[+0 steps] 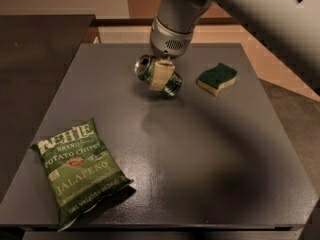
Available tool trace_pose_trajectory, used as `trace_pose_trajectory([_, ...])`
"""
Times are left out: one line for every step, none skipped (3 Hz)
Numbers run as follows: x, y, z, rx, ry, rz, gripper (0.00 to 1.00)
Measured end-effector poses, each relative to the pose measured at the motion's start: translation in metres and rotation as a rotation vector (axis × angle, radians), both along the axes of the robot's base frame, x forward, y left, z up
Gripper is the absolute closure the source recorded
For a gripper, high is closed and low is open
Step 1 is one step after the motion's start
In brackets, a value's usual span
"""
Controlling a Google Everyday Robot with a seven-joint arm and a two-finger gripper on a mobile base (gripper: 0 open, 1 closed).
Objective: Knock green can over
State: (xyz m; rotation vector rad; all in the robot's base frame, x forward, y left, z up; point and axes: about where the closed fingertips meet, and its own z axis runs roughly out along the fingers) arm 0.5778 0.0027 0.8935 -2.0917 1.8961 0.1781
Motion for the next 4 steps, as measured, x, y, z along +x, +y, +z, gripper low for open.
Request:
trace_pose_trajectory([-0.01, -0.001, -0.013, -0.126, -0.006, 0.074, 0.82])
trace_pose_trajectory([-0.016, -0.002, -0.02, -0.212, -0.013, 0.135, 0.58])
trace_pose_trajectory([-0.014, -0.006, -0.028, -0.249, -0.004, 0.16, 0.36])
trace_pose_trajectory([-0.013, -0.004, -0.028, -0.245, -0.011, 0.159, 0.12])
